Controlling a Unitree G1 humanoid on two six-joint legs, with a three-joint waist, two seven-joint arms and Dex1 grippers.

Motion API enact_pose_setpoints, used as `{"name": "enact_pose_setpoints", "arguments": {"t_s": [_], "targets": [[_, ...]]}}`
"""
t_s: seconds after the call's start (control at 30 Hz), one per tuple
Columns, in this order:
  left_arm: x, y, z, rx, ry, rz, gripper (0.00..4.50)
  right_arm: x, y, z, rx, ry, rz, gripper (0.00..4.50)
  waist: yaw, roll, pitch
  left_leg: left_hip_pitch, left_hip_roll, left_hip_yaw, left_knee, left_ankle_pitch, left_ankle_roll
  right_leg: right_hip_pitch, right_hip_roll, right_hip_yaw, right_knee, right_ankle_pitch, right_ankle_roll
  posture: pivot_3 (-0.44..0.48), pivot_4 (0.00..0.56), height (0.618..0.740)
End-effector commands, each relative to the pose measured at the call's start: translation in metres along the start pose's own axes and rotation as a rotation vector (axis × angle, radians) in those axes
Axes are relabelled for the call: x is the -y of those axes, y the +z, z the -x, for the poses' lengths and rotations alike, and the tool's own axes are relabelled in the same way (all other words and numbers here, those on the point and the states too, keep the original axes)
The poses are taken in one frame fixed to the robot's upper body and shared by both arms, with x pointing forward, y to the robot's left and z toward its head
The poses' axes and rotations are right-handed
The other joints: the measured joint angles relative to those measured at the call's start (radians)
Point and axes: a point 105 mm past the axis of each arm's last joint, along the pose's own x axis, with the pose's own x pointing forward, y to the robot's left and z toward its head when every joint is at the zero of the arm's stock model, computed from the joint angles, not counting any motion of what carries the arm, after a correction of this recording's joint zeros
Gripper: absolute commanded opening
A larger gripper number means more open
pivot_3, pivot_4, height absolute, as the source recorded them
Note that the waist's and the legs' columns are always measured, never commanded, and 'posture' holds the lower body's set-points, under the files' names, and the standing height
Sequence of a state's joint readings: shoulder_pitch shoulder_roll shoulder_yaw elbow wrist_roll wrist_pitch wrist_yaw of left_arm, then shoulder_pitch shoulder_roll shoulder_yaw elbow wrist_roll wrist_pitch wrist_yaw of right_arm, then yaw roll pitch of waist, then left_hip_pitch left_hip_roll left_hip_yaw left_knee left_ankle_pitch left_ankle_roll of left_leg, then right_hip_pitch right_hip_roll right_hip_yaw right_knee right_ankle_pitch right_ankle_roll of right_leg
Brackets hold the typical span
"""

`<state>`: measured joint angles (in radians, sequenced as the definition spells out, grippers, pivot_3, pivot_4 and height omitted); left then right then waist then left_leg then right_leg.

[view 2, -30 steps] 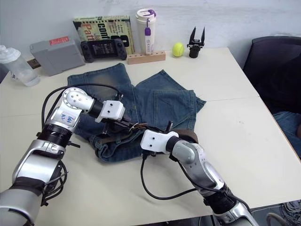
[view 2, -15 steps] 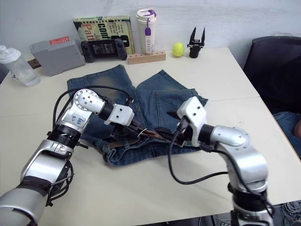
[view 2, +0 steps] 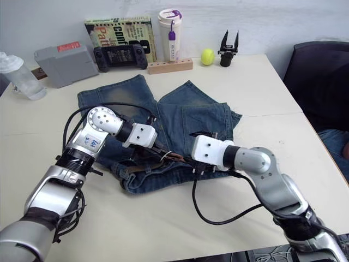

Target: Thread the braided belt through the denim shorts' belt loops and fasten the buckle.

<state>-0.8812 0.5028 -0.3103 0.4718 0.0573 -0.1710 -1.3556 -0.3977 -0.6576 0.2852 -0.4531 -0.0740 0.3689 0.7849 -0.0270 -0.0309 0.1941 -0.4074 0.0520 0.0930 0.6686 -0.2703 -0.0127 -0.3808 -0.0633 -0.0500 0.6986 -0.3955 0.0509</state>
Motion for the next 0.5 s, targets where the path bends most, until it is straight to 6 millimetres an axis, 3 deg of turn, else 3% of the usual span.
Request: {"name": "enact_pose_setpoints", "arguments": {"t_s": [0.03, 0.4, 0.5], "targets": [[-0.002, 0.008, 0.005, 0.012, 0.058, 0.018, 0.0, 0.002, 0.002, -0.003, 0.006, -0.048, 0.05, 3.68, 0.0, 0.0, 0.0, 0.0, 0.0, 0.0, 0.0, 0.0, 0.0, 0.0, 0.0, 0.0, 0.0, 0.0, 0.0, 0.0, 0.15, 0.693], [0.005, 0.011, 0.001, 0.003, 0.096, 0.072, 0.0, -0.009, 0.006, -0.016, 0.049, -0.042, 0.026, 3.68, 0.0, 0.0, 0.0, 0.001, 0.0, 0.0, 0.0, 0.0, 0.0, 0.001, 0.0, 0.0, 0.0, 0.0, 0.0, 0.0, 0.15, 0.693], [0.006, 0.014, -0.001, 0.014, 0.093, 0.066, 0.0, -0.012, 0.004, -0.021, 0.049, -0.038, 0.022, 2.93, 0.001, 0.0, 0.0, 0.001, 0.0, 0.0, 0.0, 0.0, 0.0, 0.002, 0.0, 0.0, 0.0, 0.0, 0.0, 0.0, 0.15, 0.693]]}}
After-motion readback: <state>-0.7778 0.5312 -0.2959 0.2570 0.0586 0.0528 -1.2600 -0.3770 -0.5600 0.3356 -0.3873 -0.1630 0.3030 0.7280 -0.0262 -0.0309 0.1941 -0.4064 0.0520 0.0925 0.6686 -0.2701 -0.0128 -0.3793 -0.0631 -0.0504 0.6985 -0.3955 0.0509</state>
